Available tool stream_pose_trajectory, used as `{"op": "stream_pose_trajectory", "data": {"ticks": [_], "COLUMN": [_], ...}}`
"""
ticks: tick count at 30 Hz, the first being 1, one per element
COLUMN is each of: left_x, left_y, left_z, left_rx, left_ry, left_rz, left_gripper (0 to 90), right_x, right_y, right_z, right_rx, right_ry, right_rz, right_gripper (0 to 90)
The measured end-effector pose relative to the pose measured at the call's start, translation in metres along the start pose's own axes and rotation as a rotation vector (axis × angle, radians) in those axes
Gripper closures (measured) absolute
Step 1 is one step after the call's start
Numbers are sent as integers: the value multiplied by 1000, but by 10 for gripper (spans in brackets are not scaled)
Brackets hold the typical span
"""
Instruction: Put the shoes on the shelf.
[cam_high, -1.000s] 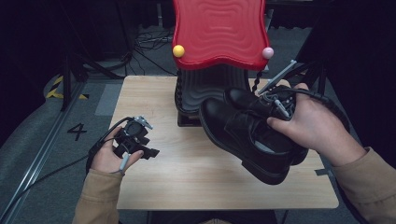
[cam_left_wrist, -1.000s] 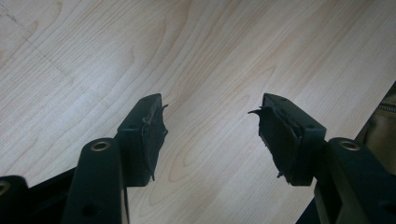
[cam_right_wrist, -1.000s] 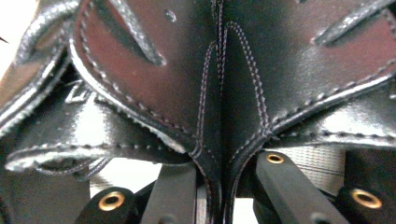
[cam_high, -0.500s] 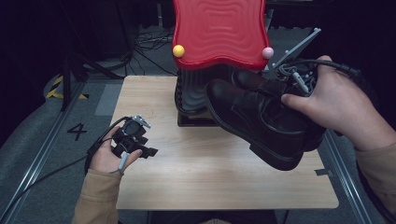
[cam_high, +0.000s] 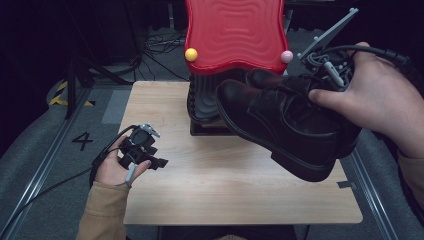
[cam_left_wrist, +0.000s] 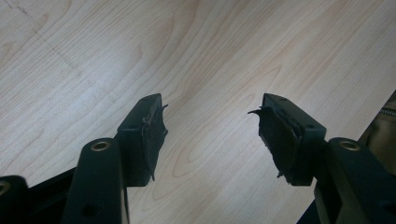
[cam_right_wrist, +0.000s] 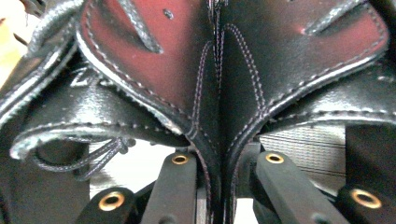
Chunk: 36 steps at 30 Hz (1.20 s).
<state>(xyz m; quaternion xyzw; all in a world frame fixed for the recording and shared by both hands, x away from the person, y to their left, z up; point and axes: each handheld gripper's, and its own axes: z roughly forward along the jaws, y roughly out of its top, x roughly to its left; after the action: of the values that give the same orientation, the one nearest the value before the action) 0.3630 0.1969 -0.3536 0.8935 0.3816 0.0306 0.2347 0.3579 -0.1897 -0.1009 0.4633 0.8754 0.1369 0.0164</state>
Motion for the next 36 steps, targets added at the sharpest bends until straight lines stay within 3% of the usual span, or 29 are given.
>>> {"op": "stream_pose_trajectory", "data": {"ticks": [14, 23, 29, 36], "left_x": [3, 8, 10, 12], "left_y": [-5, -19, -27, -32], "left_z": [-2, -6, -9, -14], "left_rx": [-5, -8, -16, -35], "left_ry": [7, 21, 24, 20], "left_rz": [-11, -41, -53, -67], "left_gripper": [412, 412, 411, 411], "right_x": [-4, -6, -8, -11], "right_y": [32, 77, 110, 144], "right_z": [-40, -65, -72, -74], "right_rx": [-81, -163, -197, -235], "right_ry": [-46, -76, -90, -136], "right_rz": [48, 88, 129, 167], "right_gripper": [818, 819, 819, 818]}}
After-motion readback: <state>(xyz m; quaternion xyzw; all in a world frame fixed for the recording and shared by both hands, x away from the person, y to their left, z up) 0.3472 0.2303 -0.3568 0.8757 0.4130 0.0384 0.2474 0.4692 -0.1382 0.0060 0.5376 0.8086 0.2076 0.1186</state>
